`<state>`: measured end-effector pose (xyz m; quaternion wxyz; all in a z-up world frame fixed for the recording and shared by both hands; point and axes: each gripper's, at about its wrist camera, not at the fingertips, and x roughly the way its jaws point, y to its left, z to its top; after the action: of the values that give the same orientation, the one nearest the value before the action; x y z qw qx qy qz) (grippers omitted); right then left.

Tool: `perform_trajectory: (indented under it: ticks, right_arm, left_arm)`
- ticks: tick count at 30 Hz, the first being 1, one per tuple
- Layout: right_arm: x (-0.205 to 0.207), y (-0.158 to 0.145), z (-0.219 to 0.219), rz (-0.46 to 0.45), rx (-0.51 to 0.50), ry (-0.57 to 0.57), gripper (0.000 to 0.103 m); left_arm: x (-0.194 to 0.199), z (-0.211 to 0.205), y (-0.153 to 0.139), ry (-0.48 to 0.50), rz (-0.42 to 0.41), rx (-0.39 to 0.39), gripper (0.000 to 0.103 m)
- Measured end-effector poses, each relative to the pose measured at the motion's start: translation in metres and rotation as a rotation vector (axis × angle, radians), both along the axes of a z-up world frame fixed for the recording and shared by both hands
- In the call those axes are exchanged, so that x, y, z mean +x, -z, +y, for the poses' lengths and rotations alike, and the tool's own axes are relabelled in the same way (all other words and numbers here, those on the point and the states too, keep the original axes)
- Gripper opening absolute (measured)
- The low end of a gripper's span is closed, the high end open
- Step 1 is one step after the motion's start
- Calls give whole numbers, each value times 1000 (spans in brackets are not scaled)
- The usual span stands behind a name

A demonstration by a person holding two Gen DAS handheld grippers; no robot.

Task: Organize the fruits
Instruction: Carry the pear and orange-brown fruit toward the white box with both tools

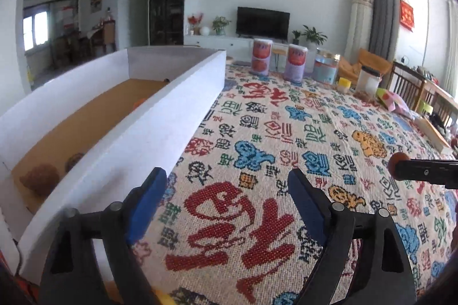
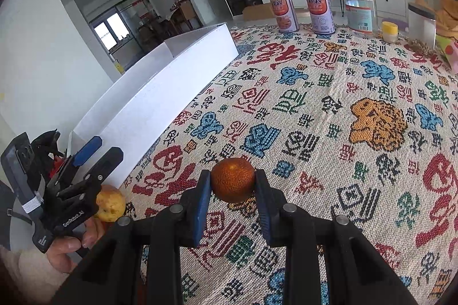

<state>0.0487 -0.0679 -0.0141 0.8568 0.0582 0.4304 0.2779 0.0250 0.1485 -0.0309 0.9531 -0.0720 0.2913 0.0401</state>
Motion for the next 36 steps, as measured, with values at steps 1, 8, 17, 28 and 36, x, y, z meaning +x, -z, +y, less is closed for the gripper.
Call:
perform_trajectory:
  ticks: [1,8,17,28,36]
  right_arm:
    - [-2,-3,-5,-5,-5,7,31]
    - [-9,1,-26,-2,-10,31,31]
    - [-12,5,-37,0,2,61,31]
    - [-15,0,-55,-34,5,86,31]
    - [-21,6,-58,-24,15,83,31]
  left_arm:
    - [7,4,4,8,5,-33,86]
    - [34,-8,24,130,138,-65,95]
    - [79,-78,8,582,228,16,96]
    - [-63,-8,12,-8,222,-318,99]
    - [-25,-16,30,-95,283,-29,99]
